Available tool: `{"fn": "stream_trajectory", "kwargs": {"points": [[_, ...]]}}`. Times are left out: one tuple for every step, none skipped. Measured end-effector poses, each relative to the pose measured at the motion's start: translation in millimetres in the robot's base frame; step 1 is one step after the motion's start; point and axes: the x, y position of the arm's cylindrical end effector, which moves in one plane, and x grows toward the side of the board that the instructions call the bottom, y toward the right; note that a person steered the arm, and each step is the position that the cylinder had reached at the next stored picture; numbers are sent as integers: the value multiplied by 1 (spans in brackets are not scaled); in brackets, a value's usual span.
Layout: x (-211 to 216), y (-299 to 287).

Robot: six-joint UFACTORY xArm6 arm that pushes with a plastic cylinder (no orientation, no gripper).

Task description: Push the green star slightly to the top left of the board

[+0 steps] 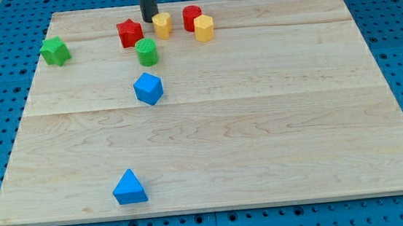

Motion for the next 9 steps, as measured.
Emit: {"fn": "stream_trajectory", "kwargs": {"points": [[9, 0], [0, -19], [-26, -69], [-26, -153], [-13, -159], [24, -148], [63, -80], [112, -109], [126, -214]]}}
